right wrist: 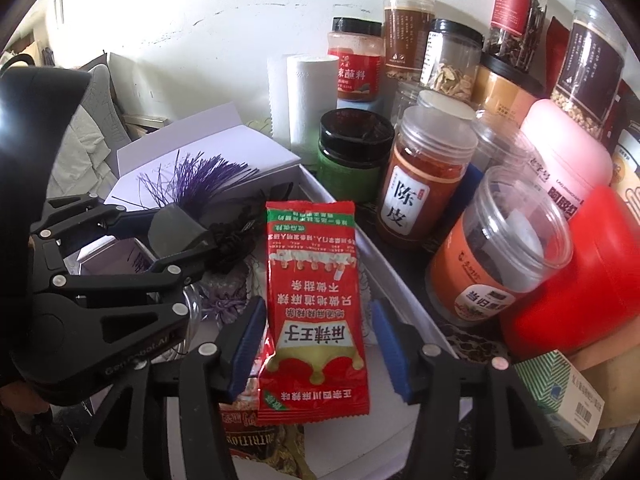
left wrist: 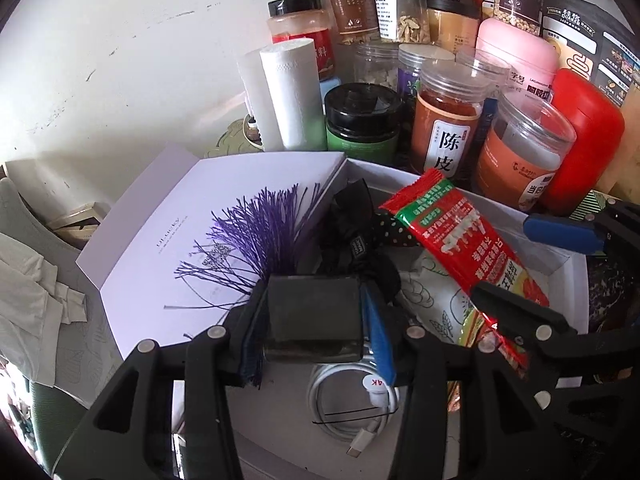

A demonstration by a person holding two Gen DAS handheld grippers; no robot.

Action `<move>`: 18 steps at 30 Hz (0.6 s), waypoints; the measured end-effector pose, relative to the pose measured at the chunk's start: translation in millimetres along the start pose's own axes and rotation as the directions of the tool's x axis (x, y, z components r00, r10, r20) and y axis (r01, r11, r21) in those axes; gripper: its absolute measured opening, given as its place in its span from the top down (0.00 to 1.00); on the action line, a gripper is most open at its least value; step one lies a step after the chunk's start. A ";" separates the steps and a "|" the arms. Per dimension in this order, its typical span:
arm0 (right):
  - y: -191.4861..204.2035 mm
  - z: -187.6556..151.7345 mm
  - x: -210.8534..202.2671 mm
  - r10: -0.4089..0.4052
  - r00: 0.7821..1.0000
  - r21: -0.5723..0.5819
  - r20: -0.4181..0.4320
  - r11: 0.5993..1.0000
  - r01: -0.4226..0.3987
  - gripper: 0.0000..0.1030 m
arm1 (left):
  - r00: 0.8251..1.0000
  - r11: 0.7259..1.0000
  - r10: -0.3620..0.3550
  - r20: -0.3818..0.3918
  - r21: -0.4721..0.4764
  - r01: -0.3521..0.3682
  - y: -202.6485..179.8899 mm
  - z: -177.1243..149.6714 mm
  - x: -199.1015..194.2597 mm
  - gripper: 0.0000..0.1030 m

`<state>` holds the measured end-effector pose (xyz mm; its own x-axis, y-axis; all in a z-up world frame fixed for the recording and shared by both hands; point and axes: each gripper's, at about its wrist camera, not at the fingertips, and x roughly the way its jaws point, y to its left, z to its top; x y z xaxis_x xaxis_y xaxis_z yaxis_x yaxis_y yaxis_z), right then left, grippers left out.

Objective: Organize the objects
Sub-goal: 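Open both tools to release the black case and red packet in the box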

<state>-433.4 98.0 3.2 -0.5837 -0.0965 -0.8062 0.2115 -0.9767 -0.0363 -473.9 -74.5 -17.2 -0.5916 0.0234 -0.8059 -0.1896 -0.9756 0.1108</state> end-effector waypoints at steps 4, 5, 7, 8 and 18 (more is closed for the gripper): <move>-3.4 -0.8 -1.7 -0.006 1.000 0.015 -0.008 1.000 0.006 0.41 | 1.000 1.000 0.006 0.021 -0.004 -0.006 1.2 2.2 -7.6 0.46; -3.9 -1.5 -1.6 -0.005 1.000 0.015 -0.014 1.000 0.005 0.41 | 1.000 1.000 0.004 0.020 -0.005 -0.004 1.3 2.4 -7.7 0.46; -3.7 -3.2 -2.0 -0.012 1.000 0.008 -0.027 1.000 0.012 0.41 | 1.000 1.000 0.004 0.014 -0.013 -0.003 1.9 3.0 -5.7 0.45; -3.8 -3.9 -3.9 -0.024 0.999 0.005 -0.026 1.000 0.024 0.41 | 1.000 1.000 0.002 0.010 -0.020 -0.002 2.3 3.0 -4.0 0.45; -0.6 -3.4 -32.6 -0.098 0.995 -0.041 0.024 0.994 0.099 0.41 | 1.000 0.998 -0.002 0.022 -0.067 0.003 1.9 -0.2 -16.6 0.45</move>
<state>-411.8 102.4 27.5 -0.6199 -0.0051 -0.7847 0.1849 -0.9728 -0.1398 -464.2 -76.8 -3.8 -0.6081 0.0297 -0.7933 -0.1388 -0.9879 0.0694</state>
